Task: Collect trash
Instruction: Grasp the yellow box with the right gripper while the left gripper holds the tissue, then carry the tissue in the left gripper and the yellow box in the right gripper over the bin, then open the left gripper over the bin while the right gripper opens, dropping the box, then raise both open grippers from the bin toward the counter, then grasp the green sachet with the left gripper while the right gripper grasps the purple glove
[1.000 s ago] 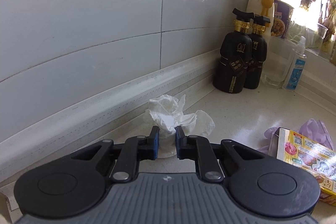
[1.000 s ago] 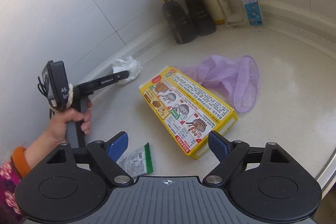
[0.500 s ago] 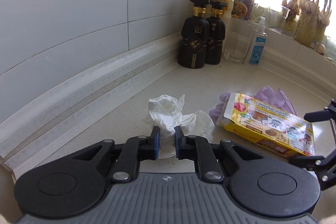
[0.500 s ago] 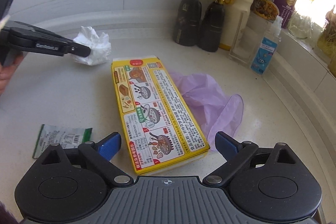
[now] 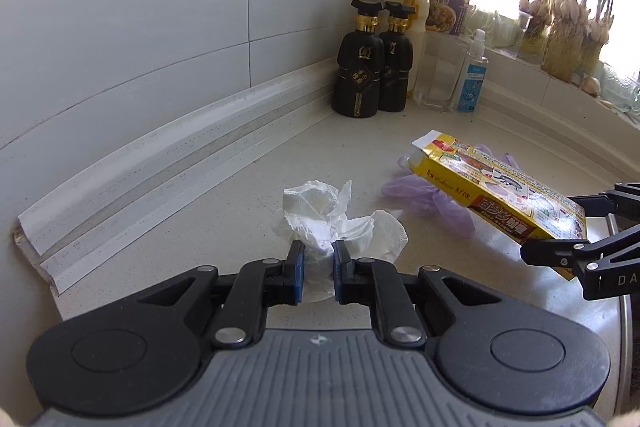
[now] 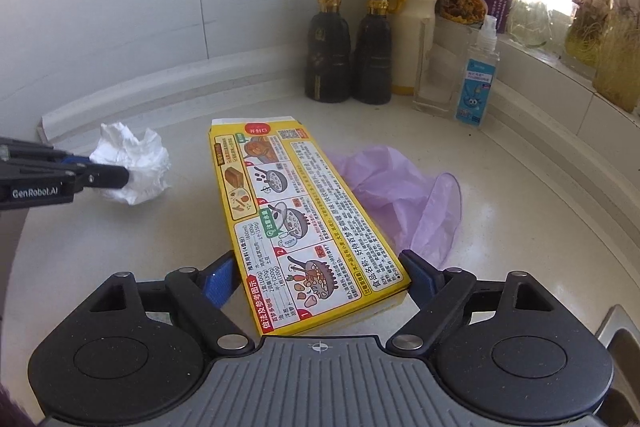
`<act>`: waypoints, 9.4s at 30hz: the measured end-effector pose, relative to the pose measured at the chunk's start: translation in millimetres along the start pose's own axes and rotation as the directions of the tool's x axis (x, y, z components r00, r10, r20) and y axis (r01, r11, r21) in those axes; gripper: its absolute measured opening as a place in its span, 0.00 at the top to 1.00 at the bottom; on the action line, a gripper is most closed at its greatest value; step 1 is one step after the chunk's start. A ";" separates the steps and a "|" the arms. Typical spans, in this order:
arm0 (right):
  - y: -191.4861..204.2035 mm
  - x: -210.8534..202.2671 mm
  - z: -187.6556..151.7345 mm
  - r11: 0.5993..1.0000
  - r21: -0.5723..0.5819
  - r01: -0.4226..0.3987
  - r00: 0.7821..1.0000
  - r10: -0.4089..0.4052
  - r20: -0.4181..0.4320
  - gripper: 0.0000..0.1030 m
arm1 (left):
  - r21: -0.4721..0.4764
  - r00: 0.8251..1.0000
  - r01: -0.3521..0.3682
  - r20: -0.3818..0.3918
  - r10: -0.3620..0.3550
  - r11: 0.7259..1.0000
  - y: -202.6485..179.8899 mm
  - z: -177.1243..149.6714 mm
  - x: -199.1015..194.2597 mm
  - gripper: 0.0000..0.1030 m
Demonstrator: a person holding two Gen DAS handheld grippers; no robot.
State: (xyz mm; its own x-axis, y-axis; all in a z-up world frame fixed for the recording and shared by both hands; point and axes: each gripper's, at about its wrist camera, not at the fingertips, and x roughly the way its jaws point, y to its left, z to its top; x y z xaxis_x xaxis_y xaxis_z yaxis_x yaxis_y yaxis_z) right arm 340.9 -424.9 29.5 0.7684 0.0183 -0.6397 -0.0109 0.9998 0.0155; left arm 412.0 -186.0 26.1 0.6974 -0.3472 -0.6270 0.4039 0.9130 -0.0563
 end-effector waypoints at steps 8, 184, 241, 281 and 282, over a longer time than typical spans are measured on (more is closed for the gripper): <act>29.1 -49.8 0.7 0.989 0.147 -0.023 0.998 0.013 0.065 0.17 | 0.001 0.999 0.006 0.033 -0.006 1.000 2.2 -6.6 -44.7 0.88; 319.5 -70.6 -225.7 0.892 -0.382 -0.241 0.963 0.169 -0.212 0.05 | -0.067 0.952 -0.200 -0.248 0.177 0.978 77.8 -272.4 -161.6 0.01; -30.9 17.6 -25.8 0.963 0.255 0.084 0.996 -0.084 -0.012 0.00 | 0.250 0.974 0.221 -0.005 -0.227 0.943 -67.6 -72.4 -21.3 0.27; -42.8 75.0 26.4 0.981 0.142 0.133 0.985 -0.146 0.090 0.98 | 0.303 0.976 0.194 0.033 -0.214 0.933 -90.3 -58.1 -17.7 0.98; -42.3 70.1 26.2 0.981 0.141 0.132 0.985 -0.147 0.096 0.98 | 0.292 0.977 0.191 0.036 -0.210 0.937 -88.9 -57.8 -18.8 0.99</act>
State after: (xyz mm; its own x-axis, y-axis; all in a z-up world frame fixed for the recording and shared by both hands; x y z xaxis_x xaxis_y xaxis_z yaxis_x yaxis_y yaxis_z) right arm 412.0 -466.1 4.1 0.8195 -0.1291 -0.5583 0.1813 0.9826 0.0390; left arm 328.8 -248.3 -2.0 0.6179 -0.5391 -0.5724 0.6846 0.7269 0.0546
